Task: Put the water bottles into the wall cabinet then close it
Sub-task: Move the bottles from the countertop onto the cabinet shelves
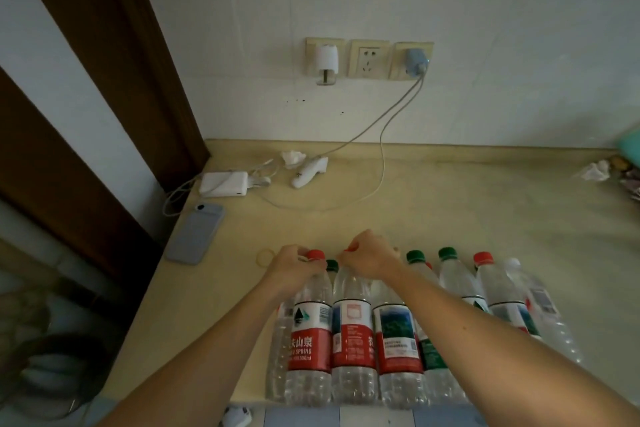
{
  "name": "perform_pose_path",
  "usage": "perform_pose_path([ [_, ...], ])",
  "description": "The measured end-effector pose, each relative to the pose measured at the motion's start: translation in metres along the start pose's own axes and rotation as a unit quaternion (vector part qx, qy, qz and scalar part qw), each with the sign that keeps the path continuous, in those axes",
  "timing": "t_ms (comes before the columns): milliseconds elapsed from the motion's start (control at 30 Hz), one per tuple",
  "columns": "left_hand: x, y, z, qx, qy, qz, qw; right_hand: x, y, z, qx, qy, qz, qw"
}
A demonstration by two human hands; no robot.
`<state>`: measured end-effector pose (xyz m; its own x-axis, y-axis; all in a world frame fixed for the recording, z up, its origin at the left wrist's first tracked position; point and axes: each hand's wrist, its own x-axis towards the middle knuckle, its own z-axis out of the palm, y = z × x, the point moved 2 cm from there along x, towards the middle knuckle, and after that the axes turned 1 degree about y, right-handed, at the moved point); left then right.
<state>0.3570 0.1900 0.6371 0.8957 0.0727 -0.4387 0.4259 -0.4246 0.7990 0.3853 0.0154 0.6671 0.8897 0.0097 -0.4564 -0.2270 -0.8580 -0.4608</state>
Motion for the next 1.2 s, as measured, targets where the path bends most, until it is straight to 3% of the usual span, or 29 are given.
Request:
perform_pose_path([
  [133,0.005,0.005,-0.013,-0.104,0.019,-0.004,0.994,0.006,-0.005,-0.015,0.093,0.032,-0.011,0.995],
  [333,0.012,0.048,-0.046,-0.162,0.035,0.108,0.980,0.006,-0.032,-0.076,0.187,0.088,-0.127,0.970],
  [533,0.017,0.100,-0.069,-0.100,0.162,0.230,0.954,0.005,-0.051,-0.115,0.156,0.165,-0.251,0.941],
  [667,0.022,0.113,-0.066,-0.092,0.181,0.275,0.940,0.020,-0.045,-0.108,0.142,0.178,-0.268,0.936],
  [800,0.036,0.103,-0.050,-0.070,0.178,0.270,0.944,0.039,-0.035,-0.100,0.142,0.166,-0.238,0.947],
  [1000,0.053,0.088,-0.040,-0.063,0.182,0.251,0.949,0.052,-0.027,-0.098,0.144,0.160,-0.260,0.941],
  [1200,0.057,0.092,-0.044,-0.056,0.142,0.244,0.958,0.057,-0.020,-0.091,0.187,0.133,-0.249,0.941],
])
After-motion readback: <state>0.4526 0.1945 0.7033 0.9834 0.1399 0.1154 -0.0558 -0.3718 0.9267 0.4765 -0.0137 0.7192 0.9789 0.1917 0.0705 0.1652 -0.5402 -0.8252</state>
